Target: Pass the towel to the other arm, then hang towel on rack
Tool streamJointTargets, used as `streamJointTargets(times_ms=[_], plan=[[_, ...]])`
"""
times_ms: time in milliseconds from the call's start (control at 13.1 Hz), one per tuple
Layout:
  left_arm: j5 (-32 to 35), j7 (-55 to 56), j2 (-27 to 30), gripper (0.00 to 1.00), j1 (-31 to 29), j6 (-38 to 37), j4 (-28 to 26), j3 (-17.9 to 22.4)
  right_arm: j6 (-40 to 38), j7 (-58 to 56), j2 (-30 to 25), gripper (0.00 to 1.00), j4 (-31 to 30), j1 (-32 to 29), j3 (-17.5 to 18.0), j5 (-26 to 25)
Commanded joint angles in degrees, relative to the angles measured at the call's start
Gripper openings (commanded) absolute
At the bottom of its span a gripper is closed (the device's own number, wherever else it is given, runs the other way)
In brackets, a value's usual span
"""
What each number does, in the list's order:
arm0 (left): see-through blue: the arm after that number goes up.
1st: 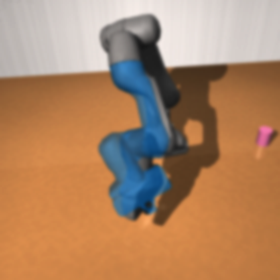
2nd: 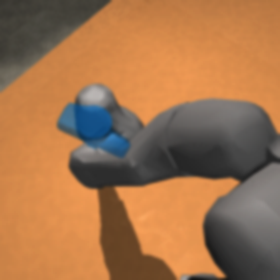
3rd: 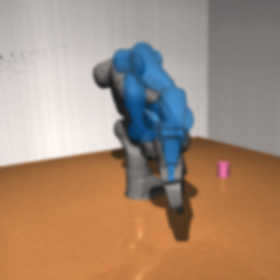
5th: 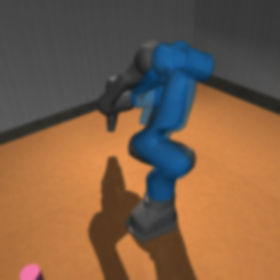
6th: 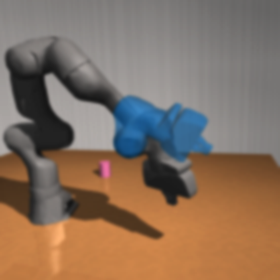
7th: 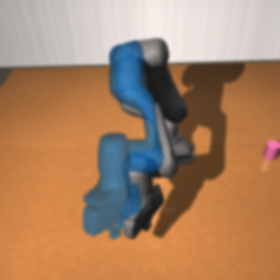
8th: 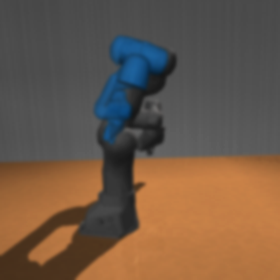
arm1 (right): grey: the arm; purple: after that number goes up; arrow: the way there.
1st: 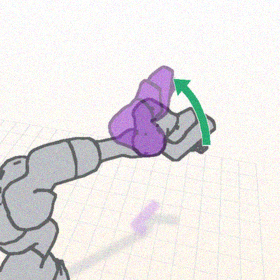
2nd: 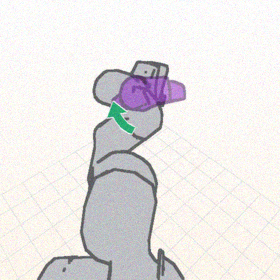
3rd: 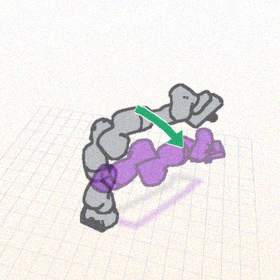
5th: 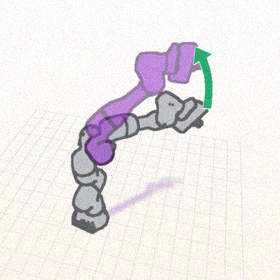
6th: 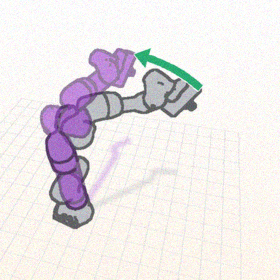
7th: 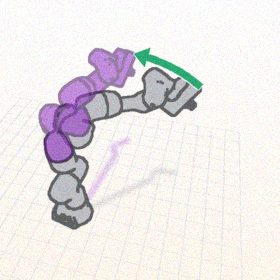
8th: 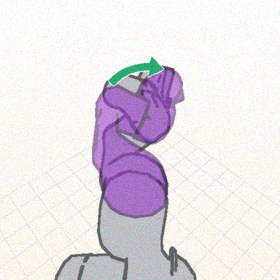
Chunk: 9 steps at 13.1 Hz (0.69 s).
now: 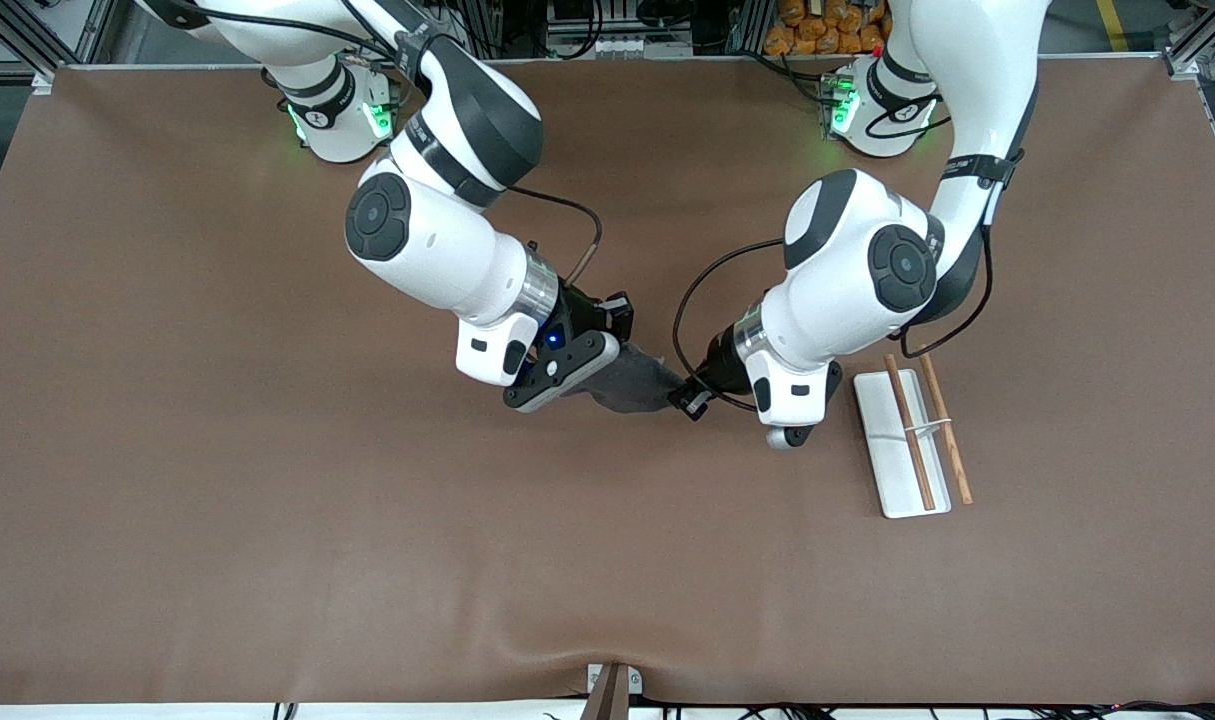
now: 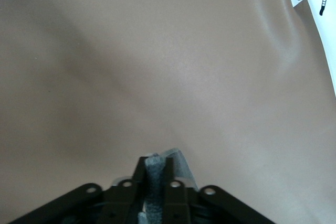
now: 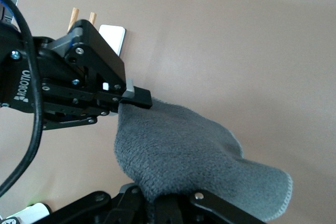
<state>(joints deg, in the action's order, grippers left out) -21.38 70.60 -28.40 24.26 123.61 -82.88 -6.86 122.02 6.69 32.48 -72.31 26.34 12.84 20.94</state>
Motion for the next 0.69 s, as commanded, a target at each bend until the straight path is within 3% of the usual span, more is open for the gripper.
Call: streamJointTargets(times_ms=[0,229,305,381,458,610], plan=[[1.5,-0.1,0.4,0.00,0.5,0.2,1.2,0.8,-0.8,-0.1,-0.9,0.00,-0.3,-0.5,0.3,1.0],[11.1,-1.8,2.4,0.00,-0.3,-0.5,1.1,0.4,-0.9,-0.2,-1.1,0.00,-0.3,-0.6,0.3,1.0],[12.0,-2.5,2.8,0.00,-0.3,-0.8,1.0,0.5,-1.5,-0.2,-1.1,0.07,-0.3,-0.7,0.3,0.9],[12.7,-4.1,3.6,0.00,-0.8,-2.1,0.9,0.6,-2.6,0.0,-1.1,0.72,-0.3,-1.2,0.3,0.9],[14.1,-7.0,4.2,0.00,-1.5,-4.3,0.9,0.7,-3.7,-0.1,-1.1,1.00,-0.3,-1.6,0.3,0.9],[16.8,-13.3,5.6,0.00,-3.8,-9.4,0.7,0.7,-5.3,-0.1,-1.8,1.00,-0.3,-2.3,0.3,0.9]])
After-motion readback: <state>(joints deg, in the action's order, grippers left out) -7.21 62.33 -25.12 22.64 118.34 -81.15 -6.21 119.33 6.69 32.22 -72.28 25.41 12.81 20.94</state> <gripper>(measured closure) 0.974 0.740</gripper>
